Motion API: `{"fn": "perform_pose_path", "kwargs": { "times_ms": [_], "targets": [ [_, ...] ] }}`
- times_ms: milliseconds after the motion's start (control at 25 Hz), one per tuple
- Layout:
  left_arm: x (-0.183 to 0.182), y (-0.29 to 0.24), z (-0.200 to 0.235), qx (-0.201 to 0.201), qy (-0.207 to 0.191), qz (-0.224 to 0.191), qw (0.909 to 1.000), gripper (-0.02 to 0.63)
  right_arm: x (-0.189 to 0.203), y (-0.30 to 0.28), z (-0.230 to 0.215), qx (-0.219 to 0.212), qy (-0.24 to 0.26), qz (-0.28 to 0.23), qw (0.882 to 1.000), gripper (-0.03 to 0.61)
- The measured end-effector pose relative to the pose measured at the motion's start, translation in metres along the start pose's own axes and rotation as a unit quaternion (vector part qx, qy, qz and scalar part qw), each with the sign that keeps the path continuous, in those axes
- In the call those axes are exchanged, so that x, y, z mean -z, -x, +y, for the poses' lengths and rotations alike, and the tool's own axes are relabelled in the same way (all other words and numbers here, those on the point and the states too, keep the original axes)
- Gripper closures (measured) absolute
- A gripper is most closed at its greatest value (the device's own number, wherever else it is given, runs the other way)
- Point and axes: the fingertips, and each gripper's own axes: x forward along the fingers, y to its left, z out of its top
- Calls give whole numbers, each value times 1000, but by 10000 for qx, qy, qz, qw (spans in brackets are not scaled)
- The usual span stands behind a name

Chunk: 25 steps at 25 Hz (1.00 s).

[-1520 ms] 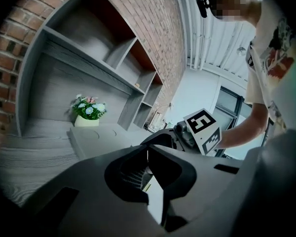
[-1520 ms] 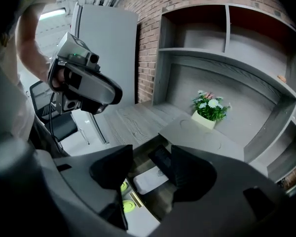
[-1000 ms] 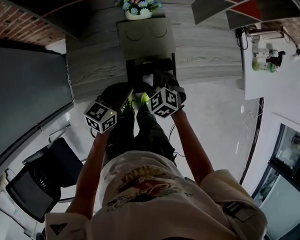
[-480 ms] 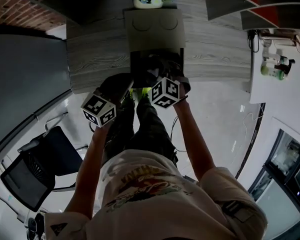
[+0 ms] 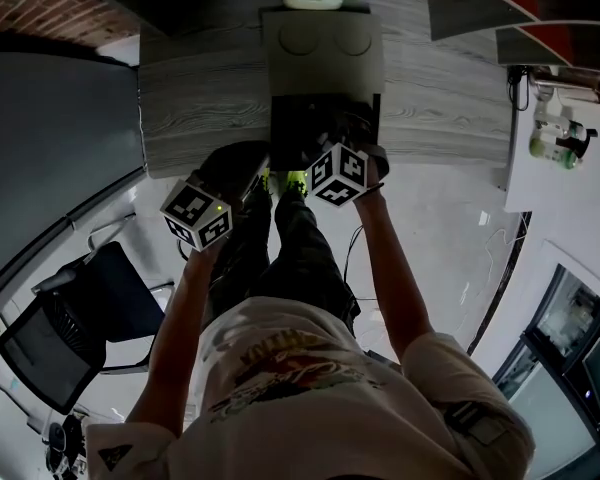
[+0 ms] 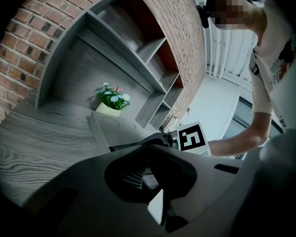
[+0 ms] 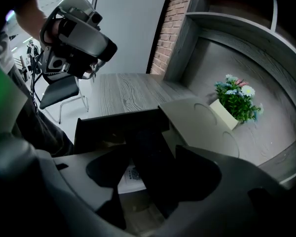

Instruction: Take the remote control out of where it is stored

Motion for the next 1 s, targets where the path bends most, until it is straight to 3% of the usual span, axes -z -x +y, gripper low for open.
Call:
{"fn": "perform_pose_path", "kwargs": {
  "times_ms": [200, 360, 560, 720, 1000],
  "targets": [
    [1, 1, 0, 61, 37, 18, 10000, 606, -1, -5, 1, -274, 182, 303, 9990, 297],
    [3, 5, -2, 93, 82, 24, 9999, 606, -3, -8, -2, -131, 157, 545, 9983, 299],
    [0, 11, -2, 121, 71, -16, 9999, 606, -5, 0, -14, -53, -877, 377, 9954, 326],
    [-2, 20, 4, 88, 93, -57, 9999, 606, -2, 15, -23, 54, -1400, 48, 9901, 339],
    [-7, 24, 7, 103, 92, -77, 9999, 606, -3, 35, -29, 293, -1598, -262, 9864, 347]
  ]
}}
